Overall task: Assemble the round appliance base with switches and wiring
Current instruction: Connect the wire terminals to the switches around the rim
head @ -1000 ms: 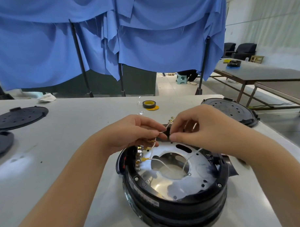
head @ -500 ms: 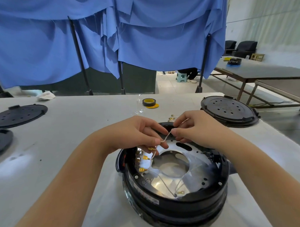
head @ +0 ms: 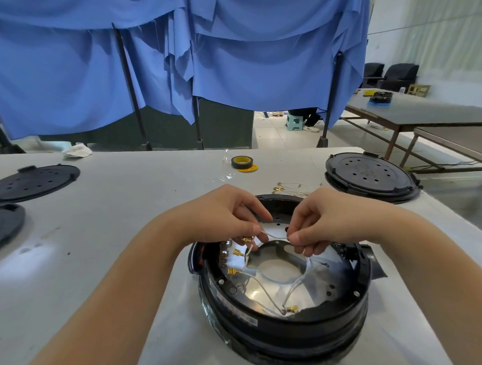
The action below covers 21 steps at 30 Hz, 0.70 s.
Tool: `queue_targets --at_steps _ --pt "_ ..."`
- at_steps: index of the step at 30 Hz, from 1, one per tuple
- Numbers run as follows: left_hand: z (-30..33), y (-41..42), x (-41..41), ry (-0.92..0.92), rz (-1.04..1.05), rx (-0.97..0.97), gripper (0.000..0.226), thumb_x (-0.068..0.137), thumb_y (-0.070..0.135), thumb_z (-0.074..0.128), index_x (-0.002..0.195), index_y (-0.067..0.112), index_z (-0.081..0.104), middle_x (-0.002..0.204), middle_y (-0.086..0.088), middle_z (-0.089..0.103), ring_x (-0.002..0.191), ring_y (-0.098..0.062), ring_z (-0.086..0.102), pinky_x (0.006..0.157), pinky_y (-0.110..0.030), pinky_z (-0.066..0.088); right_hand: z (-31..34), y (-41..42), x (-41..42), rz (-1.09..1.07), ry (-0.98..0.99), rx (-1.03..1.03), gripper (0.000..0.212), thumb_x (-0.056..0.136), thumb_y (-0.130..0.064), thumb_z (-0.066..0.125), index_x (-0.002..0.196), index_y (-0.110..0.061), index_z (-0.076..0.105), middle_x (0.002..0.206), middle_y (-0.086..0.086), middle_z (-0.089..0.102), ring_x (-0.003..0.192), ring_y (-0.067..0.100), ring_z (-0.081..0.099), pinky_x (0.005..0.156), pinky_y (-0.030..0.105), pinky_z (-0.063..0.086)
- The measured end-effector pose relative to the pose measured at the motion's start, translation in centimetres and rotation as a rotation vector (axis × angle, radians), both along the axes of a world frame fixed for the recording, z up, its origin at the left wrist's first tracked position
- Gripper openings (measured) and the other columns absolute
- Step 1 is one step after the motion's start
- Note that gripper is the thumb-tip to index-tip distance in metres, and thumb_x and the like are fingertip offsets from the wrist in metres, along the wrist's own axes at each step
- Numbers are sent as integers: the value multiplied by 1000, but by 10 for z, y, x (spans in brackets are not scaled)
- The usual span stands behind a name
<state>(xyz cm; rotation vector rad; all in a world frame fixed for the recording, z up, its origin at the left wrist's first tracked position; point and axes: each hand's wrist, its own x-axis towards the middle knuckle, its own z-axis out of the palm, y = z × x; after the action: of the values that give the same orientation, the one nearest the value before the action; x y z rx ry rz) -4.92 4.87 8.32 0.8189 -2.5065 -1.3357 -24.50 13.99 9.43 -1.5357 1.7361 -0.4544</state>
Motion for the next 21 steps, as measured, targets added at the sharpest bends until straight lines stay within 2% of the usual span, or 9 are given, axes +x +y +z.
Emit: queue_targets --at_steps 2,4,6,9,11,13,15,18,21 --pt "-1 0 -1 7 4 15 19 91 8 63 100 25 66 85 9 77 78 -5 72 68 -15 54 1 0 -2 -9 10 6 3 86 -14 69 87 -12 70 73 2 75 67 9 71 58 15 53" --pt "-1 0 -3 7 5 16 19 91 9 64 101 25 67 85 9 77 78 -3 71 65 -12 52 2 -1 -3 -16 101 -48 3 85 -23 71 85 -20 71 73 -5 74 67 5 70 59 15 53" --pt "-3 1 -5 14 8 21 21 89 8 66 104 22 68 86 7 77 78 -5 71 66 -13 52 1 -3 0 4 219 -130 9 80 -36 73 83 -28 72 77 -10 73 70 3 69 66 20 57" --pt "-7 1 -9 65 39 26 27 81 5 74 105 16 69 89 0 77 78 -12 73 70 -20 58 -3 -6 9 46 200 -181 22 74 -43 76 91 -30 71 83 -13 73 75 0 67 76 23 56" --pt "-9 1 -11 95 72 -15 28 75 9 80 99 19 70 89 1 76 75 -12 73 70 -21 58 -6 -7 13 44 121 -168 28 74 -39 77 98 -29 68 84 -12 74 76 0 68 77 22 53" --pt "-10 -1 -9 120 105 -49 27 72 13 83 92 23 69 85 3 75 71 -10 73 65 -16 55 -9 -9 16 25 55 -173 29 76 -32 77 101 -27 65 83 -10 75 76 1 69 75 20 51" --pt "-9 -3 -7 137 115 -25 24 75 12 81 92 23 69 83 2 74 72 -12 73 63 -15 54 -12 -10 17 10 -1 -198 24 76 -24 77 98 -24 66 82 -6 76 77 6 70 75 22 52" --pt "-5 -7 -2 151 131 34 18 83 12 73 98 22 69 86 3 74 79 -14 74 67 -20 57 -14 -11 18 3 -49 -225 13 78 -19 77 89 -20 70 79 -1 75 74 9 71 72 20 53" --pt "0 -14 5 157 240 -49 10 86 23 71 95 28 70 85 6 74 80 -7 72 63 -17 55 -15 -13 18 5 -41 -224 8 80 -19 75 86 -23 72 78 -3 75 73 6 70 73 18 55"
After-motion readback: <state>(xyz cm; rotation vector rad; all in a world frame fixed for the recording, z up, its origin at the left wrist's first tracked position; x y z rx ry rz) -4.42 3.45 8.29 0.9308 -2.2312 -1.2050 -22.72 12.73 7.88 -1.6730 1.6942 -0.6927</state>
